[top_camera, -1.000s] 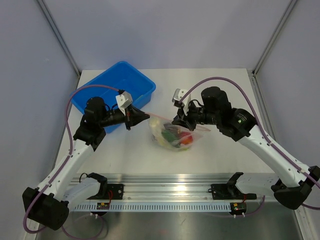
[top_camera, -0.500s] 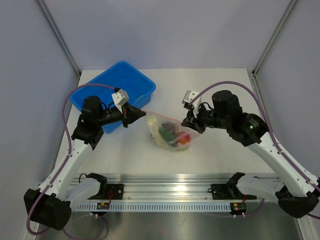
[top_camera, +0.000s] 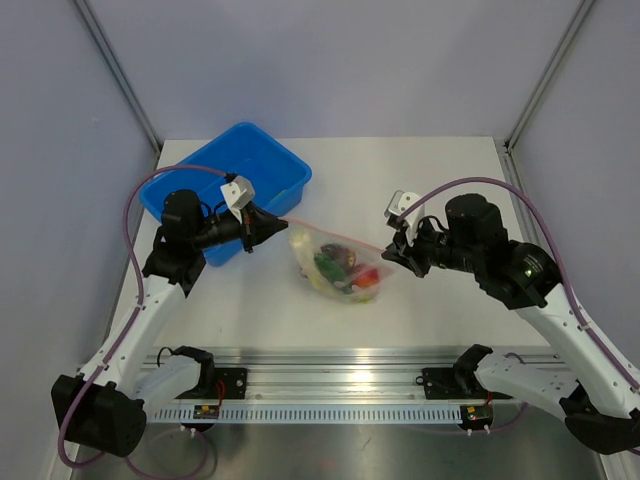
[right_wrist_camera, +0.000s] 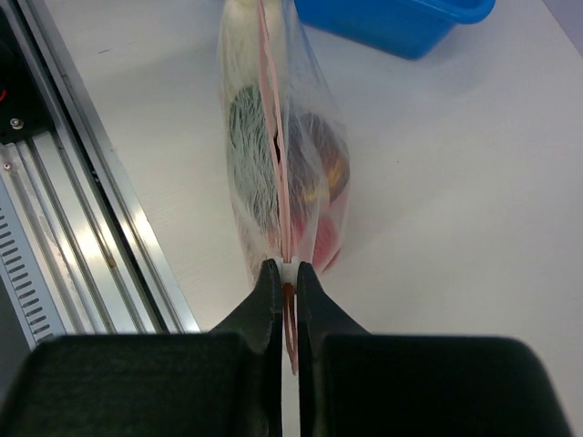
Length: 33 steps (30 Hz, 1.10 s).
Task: Place the food in the zip-top bag and seal the zipper
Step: Zip the zipper food storage bag at the center of the board.
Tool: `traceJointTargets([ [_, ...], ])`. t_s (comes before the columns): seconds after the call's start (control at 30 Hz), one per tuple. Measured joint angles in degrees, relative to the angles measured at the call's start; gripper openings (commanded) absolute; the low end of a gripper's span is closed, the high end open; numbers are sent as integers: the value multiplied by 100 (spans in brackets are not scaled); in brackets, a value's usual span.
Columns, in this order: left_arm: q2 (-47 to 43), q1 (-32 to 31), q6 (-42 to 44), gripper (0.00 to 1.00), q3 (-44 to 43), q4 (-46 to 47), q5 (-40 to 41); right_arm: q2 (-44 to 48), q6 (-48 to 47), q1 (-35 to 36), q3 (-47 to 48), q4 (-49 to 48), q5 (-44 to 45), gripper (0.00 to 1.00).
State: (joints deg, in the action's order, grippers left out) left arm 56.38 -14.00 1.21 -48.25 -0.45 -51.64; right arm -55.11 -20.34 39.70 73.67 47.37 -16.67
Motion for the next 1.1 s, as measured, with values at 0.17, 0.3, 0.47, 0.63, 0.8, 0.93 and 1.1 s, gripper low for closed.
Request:
traceJointTargets([
  [0.17,11,39,26,0,0,-13,-20,251,4,-2,-31,216,212,0],
  [0.3,48,59,37,0,-4,-26,-33,498,28,-7,-79,380,402,0],
  [0.47,59,48,33,0,-4,-68,-216,691,94,-7,-96,437,527,0],
  [0.63,79,37,26,0,-11,-70,-328,839,153,-7,-157,511,560,0],
  [0.8,116,37,22,0,-37,-68,-339,837,317,-7,-170,568,658,53],
  [0.93,144,125,24,0,-39,-70,-238,651,345,-20,-168,739,866,86],
  [1.1,151,155,22,0,-42,-72,-190,531,343,-33,-160,756,933,92],
])
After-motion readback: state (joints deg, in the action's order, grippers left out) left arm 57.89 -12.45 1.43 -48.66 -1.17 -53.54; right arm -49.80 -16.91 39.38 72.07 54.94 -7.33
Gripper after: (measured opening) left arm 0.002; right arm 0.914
